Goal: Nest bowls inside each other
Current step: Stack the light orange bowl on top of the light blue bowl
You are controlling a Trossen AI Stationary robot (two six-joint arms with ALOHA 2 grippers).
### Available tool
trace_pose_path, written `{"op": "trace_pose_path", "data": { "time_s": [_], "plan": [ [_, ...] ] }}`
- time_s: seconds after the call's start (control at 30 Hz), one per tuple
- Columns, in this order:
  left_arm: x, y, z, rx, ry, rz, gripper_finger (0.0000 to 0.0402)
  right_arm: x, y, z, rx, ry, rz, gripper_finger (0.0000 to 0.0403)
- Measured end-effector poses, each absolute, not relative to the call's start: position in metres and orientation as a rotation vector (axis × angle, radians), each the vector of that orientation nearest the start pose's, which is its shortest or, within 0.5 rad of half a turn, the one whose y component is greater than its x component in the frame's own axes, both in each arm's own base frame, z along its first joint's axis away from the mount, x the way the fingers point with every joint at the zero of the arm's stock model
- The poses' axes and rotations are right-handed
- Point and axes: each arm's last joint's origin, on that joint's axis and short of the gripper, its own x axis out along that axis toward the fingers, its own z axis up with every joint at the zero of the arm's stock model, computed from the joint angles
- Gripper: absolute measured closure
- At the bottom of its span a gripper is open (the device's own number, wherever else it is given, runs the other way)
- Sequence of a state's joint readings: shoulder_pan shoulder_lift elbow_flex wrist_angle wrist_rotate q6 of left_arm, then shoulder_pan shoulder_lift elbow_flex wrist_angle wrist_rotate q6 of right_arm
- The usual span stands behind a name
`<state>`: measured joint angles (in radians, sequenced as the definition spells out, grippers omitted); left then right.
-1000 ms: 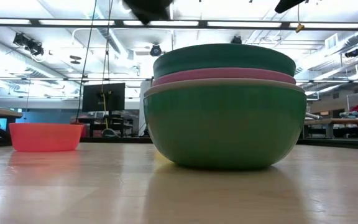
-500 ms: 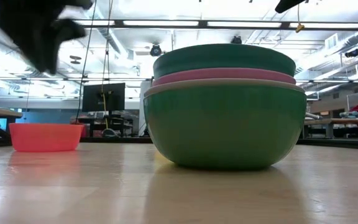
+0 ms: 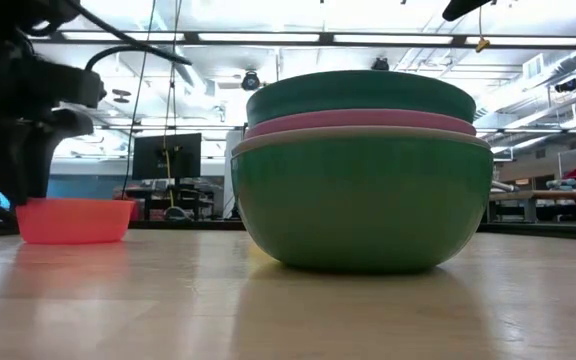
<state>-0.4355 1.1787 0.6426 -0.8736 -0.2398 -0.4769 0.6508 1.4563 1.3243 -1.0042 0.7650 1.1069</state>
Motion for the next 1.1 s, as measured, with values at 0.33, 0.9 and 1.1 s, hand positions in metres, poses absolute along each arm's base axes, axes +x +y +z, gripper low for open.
{"op": "trace_pose_path", "data": {
  "time_s": [0.33,0.9,1.1],
  "plan": [
    [0.161,-0.066,0.166,0.05,1.291,0.158,0.0309,0.234,0.152,0.313,0.301,0.667,-0.533,0.0253],
    [0.231,-0.095,0.281,0.087,0.677,0.044,0.0398,0.233,0.147,0.313,0.288,0.617,-0.603,0.0253],
    [0.275,-0.12,0.312,0.199,0.562,-0.046,0.0398,0.227,0.141,0.311,0.282,0.605,-0.684,0.0253]
  ]
}}
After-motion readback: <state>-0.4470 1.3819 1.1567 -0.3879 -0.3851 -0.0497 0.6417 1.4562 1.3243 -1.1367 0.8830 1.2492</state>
